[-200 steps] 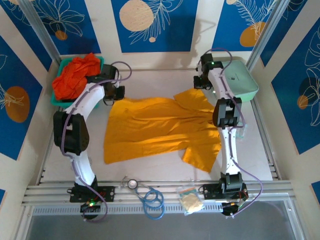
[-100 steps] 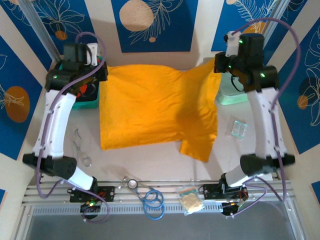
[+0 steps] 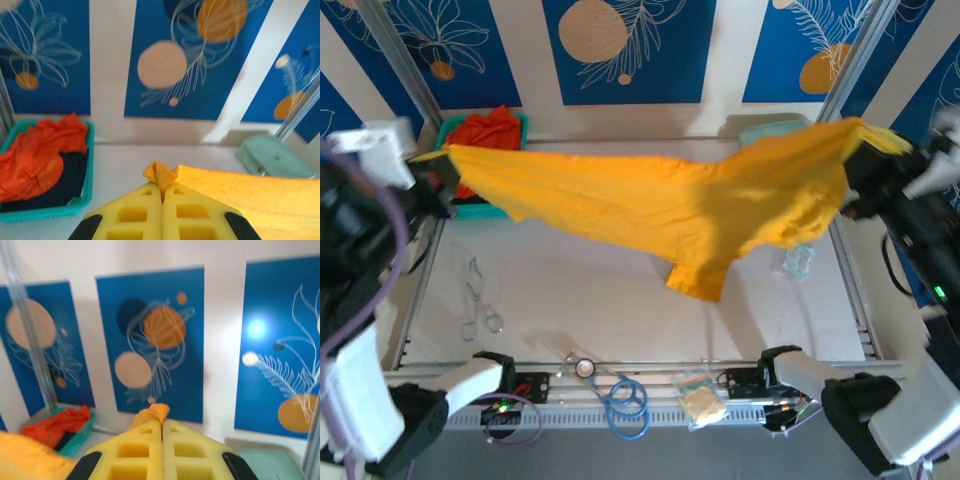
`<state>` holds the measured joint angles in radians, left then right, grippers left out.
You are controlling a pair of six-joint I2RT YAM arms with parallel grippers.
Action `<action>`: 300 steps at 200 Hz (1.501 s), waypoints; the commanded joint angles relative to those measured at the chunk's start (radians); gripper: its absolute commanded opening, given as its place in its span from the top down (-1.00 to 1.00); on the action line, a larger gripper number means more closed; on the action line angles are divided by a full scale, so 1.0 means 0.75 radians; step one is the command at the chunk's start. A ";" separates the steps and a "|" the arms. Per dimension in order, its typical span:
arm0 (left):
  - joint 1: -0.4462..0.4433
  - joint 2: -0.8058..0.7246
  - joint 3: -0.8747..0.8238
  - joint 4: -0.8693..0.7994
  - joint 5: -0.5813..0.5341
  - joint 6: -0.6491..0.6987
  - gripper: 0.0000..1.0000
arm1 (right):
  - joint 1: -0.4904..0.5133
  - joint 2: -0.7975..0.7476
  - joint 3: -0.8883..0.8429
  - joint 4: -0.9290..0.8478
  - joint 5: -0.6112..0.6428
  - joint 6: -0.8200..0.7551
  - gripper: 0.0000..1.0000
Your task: Fold and stack the t-shirts
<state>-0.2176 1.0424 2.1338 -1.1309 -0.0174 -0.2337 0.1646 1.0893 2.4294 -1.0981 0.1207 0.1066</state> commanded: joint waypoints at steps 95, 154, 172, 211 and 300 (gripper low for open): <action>-0.011 -0.351 0.116 0.005 -0.192 0.046 1.00 | 0.054 -0.140 0.259 0.002 -0.007 0.095 1.00; -0.013 -0.234 -0.066 0.149 -0.276 0.159 1.00 | 0.211 -0.005 -0.018 0.106 0.263 -0.111 1.00; -0.011 -0.212 -0.254 0.257 -0.322 0.195 1.00 | 0.223 0.035 -0.227 0.192 0.311 -0.154 1.00; -0.011 -0.142 -0.819 0.624 -0.362 0.212 1.00 | 0.145 0.233 -0.700 0.416 0.351 -0.207 1.00; -0.003 0.786 -1.177 1.419 -0.349 0.189 1.00 | -0.109 1.315 -0.467 0.777 0.157 -0.244 1.00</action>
<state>-0.2192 1.4773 1.1599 -0.2726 -0.2604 -0.1024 0.1074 1.9148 1.8908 -0.6106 0.2779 -0.0292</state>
